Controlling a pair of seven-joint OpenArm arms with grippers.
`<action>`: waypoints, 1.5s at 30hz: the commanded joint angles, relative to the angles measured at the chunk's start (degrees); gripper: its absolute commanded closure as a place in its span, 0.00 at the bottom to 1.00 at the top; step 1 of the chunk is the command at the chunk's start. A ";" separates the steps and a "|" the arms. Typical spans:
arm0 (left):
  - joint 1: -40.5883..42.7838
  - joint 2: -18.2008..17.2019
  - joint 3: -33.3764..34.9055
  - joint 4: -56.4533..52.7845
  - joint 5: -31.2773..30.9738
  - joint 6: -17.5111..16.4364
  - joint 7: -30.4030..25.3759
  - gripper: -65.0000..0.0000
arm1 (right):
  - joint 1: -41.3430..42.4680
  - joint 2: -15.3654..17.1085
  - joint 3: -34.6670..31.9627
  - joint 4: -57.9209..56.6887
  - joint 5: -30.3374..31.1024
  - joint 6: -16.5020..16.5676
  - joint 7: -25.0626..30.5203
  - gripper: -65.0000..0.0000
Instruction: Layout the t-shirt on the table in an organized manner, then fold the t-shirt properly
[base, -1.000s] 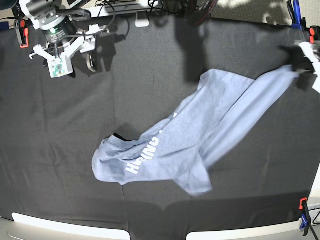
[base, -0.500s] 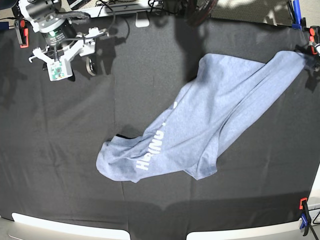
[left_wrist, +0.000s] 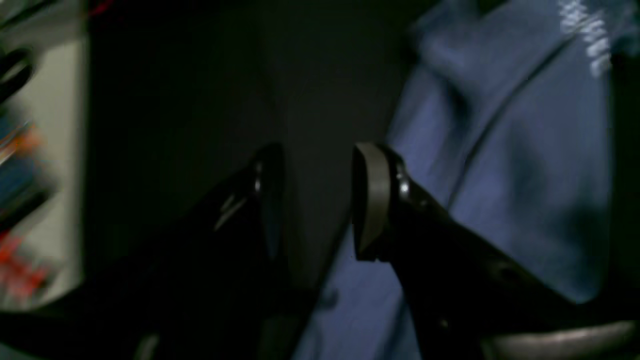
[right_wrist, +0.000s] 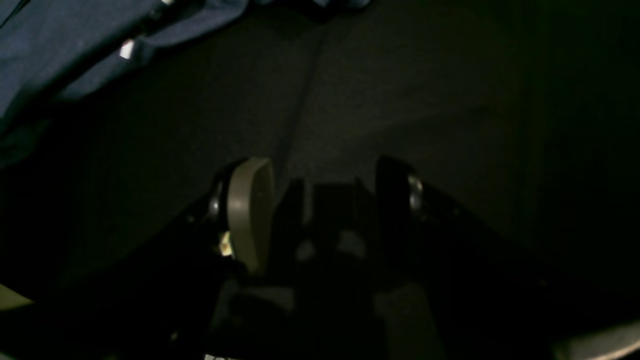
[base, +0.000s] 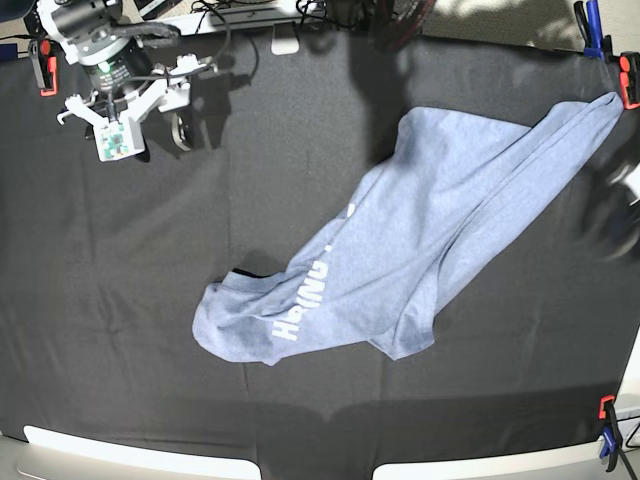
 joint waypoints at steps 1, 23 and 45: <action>-2.47 0.07 1.90 0.79 -0.15 1.84 -1.70 0.68 | -0.15 0.46 0.28 0.98 0.13 -0.04 1.14 0.50; -50.36 23.43 24.26 -67.30 23.50 9.70 -15.72 0.68 | -0.17 0.31 0.28 0.98 0.13 -0.02 -1.11 0.50; -52.96 27.08 24.20 -76.52 23.82 3.98 -25.40 1.00 | -0.15 0.33 0.28 0.98 0.13 -0.02 -1.07 0.50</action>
